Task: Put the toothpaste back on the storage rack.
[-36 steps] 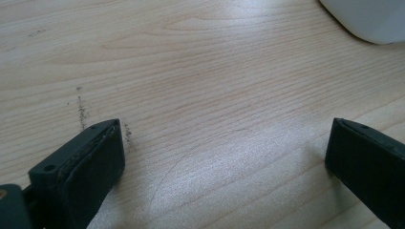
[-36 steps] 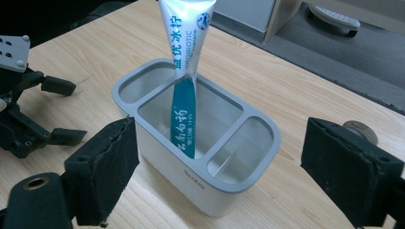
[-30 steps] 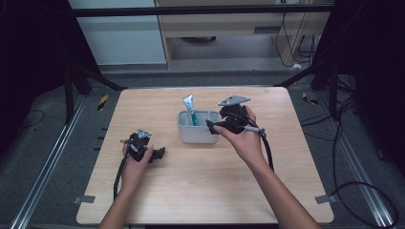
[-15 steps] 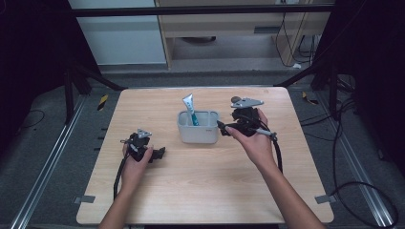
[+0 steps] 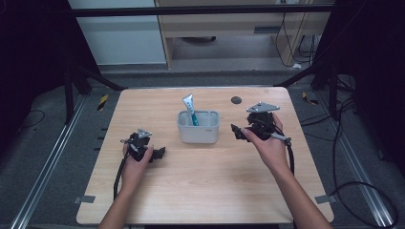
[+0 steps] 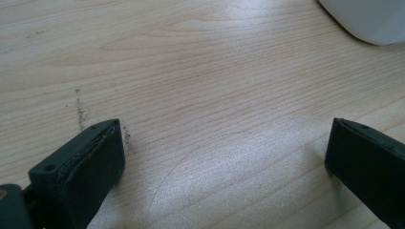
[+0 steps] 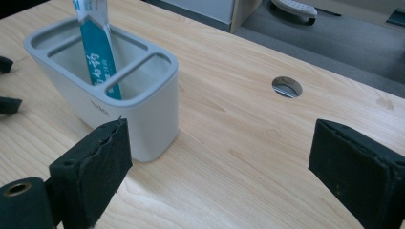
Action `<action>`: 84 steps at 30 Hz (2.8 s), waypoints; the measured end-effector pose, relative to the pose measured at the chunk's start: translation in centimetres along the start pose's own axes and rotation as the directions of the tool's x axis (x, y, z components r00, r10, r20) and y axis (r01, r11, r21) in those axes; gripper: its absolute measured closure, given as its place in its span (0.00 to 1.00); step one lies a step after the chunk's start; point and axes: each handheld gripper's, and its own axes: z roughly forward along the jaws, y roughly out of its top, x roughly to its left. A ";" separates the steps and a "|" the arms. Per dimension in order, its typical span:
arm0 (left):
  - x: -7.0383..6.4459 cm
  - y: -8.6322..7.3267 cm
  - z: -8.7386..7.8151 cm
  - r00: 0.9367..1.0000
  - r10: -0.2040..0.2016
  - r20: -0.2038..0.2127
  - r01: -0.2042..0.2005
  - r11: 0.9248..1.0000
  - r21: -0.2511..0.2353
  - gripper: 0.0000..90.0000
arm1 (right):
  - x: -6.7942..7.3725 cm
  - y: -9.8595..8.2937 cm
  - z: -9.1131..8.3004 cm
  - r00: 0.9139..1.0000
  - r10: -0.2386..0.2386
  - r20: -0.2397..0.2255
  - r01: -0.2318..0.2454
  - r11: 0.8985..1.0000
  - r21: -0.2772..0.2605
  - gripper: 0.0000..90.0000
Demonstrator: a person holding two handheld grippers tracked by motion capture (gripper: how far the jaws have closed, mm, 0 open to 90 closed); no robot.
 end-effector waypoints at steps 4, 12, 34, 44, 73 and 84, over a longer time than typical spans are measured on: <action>0.0 0.0 0.0 1.000 0.000 0.000 0.000 1.000 0.000 0.00 | -0.5 -0.9 -0.1 1.000 -0.019 0.008 0.019 1.000 0.013 0.07; 0.0 0.0 0.0 1.000 0.002 0.000 -0.002 1.000 0.002 0.00 | -1.4 -2.3 -0.3 0.998 -0.030 0.048 0.027 0.998 0.060 0.10; 0.0 0.0 0.0 1.000 0.004 0.000 -0.004 1.000 0.003 0.00 | -4.7 -7.9 1.0 0.994 0.060 0.094 -0.074 0.986 0.151 0.11; 0.0 0.0 0.0 1.000 0.004 0.000 -0.004 1.000 0.003 0.00 | -5.5 -10.0 2.0 0.991 0.103 0.089 -0.117 0.978 0.171 0.12; 0.0 0.0 0.0 1.000 0.004 0.000 -0.004 1.000 0.003 0.00 | -7.0 -12.5 3.8 0.972 0.195 0.132 -0.215 0.962 0.165 0.12; 0.0 0.0 0.0 1.000 0.004 0.000 -0.004 1.000 0.003 0.00 | -7.1 -12.7 4.1 0.968 0.205 0.143 -0.228 0.959 0.169 0.11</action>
